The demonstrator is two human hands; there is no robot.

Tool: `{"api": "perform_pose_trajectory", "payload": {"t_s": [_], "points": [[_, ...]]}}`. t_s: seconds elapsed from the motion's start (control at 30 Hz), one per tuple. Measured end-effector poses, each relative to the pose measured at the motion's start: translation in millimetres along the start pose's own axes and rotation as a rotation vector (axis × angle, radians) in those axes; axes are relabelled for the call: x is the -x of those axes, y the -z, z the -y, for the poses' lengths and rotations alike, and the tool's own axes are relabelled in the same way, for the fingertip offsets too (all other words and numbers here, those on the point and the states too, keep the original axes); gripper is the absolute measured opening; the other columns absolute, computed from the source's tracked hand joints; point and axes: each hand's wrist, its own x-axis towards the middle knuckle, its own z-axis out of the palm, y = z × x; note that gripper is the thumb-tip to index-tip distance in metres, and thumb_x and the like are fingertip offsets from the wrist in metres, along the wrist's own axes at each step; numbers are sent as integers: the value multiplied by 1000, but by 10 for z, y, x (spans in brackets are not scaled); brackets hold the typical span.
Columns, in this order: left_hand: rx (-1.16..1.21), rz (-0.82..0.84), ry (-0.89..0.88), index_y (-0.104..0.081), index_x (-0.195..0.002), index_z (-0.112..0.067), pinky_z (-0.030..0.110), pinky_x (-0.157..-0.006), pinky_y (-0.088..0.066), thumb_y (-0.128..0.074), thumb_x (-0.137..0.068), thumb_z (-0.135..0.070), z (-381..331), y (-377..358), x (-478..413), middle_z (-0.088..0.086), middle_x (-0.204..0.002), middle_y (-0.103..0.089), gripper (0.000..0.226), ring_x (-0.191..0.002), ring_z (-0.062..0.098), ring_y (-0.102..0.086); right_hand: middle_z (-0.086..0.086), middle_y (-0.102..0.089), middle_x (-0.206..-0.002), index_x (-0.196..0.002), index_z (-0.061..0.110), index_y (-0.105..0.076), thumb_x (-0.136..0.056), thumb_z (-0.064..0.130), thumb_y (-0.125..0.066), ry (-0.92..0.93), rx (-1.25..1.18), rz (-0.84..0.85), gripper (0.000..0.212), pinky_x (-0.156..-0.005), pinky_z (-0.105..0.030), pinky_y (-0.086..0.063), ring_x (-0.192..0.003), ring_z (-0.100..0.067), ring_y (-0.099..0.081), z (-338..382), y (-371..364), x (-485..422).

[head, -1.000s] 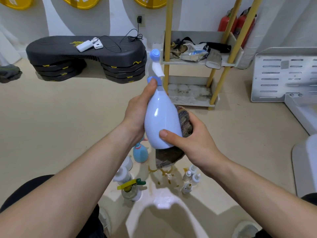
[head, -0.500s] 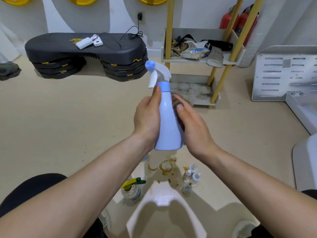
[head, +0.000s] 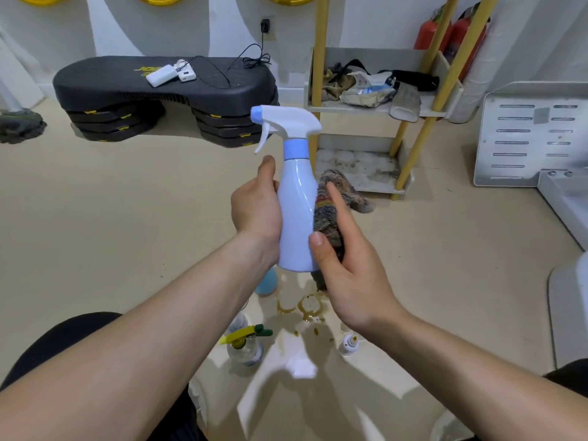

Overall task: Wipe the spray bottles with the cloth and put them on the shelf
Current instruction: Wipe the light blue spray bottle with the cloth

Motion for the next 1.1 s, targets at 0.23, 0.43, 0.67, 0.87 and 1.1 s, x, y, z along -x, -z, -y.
{"api": "perform_pose_trajectory", "payload": {"t_s": [0.23, 0.43, 0.67, 0.87, 1.1], "points": [[-175, -108, -254, -59, -56, -19, 39, -78, -49, -33, -104, -49, -61, -55, 68, 0, -69, -69, 62, -76, 30, -62, 10, -56, -143, -156, 48, -20, -95, 43, -50, 84, 206, -119, 69, -100, -24, -44, -124, -7, -54, 71, -7, -69], [-52, 252, -168, -57, -77, -14, 38, -72, -46, -64, -80, -64, -22, -77, 127, 3, -73, -62, 50, -69, 19, -59, 23, -43, -151, -155, 44, -26, -97, 36, -45, 116, 80, -120, 61, -112, -22, -35, -138, 7, -40, 127, -34, -204], [240, 519, 57, -68, -100, -11, 44, -87, -52, -67, -88, -44, -51, -25, 114, 14, -97, -70, 35, -88, 31, -67, 7, -57, -144, -146, 19, -50, -110, 21, -37, -124, -375, -130, 39, -107, -24, -46, -131, -7, -54, 156, 109, -476], [270, 431, 110, -61, -96, -11, 35, -69, -52, -70, -78, -53, -150, 109, -36, 6, -78, -65, 47, -71, 23, -64, 17, -45, -153, -153, 30, -39, -99, 36, -42, -105, -155, -24, 54, -119, -27, -31, -138, 7, -40, 12, -42, -204], [107, 384, -43, -69, -91, -15, 48, -94, -47, -45, -84, -70, -1, -51, 87, 11, -93, -72, 61, -89, 30, -66, 26, -32, -154, -149, 45, -23, -95, 47, -41, 49, -122, -45, 57, -123, -30, -24, -143, 11, -29, 105, -9, -270]]}}
